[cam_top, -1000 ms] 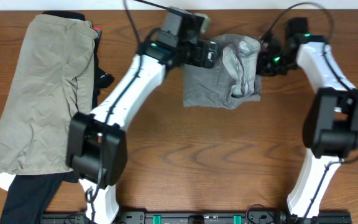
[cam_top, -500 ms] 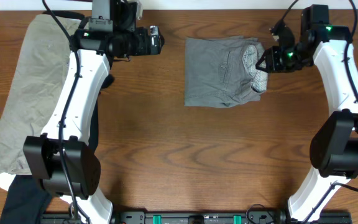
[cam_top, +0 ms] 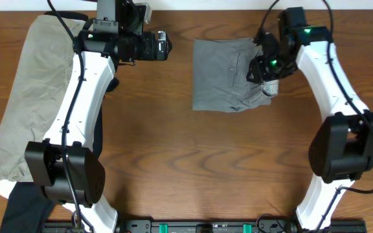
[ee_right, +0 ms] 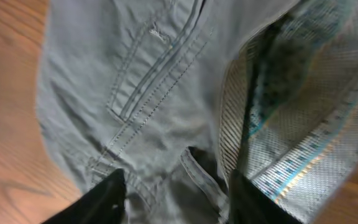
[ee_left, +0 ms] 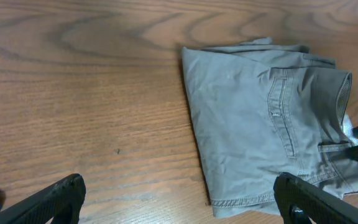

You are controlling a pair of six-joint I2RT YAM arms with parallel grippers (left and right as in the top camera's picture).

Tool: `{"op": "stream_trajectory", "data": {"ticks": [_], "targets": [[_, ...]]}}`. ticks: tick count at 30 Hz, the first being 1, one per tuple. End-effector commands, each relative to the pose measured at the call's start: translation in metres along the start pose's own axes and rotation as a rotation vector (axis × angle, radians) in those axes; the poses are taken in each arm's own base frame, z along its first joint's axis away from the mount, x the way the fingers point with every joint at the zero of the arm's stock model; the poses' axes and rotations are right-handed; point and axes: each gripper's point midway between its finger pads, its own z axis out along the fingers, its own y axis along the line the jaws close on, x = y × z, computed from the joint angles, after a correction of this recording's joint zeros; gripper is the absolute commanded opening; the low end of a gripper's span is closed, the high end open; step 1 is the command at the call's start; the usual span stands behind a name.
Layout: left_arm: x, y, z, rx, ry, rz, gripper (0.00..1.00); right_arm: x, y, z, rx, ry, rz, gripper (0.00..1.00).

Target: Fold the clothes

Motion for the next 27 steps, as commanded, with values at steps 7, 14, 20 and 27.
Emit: {"op": "stream_trajectory", "data": {"ticks": [7,14,20,27], "targets": [[-0.005,-0.002,-0.004,0.0,-0.013,0.022,0.98,0.014,-0.065,0.023,0.435,0.082,0.19,0.06],[-0.005,-0.002,-0.004,0.0,-0.013,0.022,0.98,-0.005,-0.077,0.03,0.34,0.002,0.234,0.01],[-0.005,-0.002,-0.004,0.0,-0.013,0.022,0.98,0.003,-0.065,0.072,0.15,0.07,0.178,0.01],[-0.004,-0.002,-0.004,0.0,-0.01,0.021,0.98,0.008,-0.078,0.08,0.053,0.078,0.232,0.01]]}}
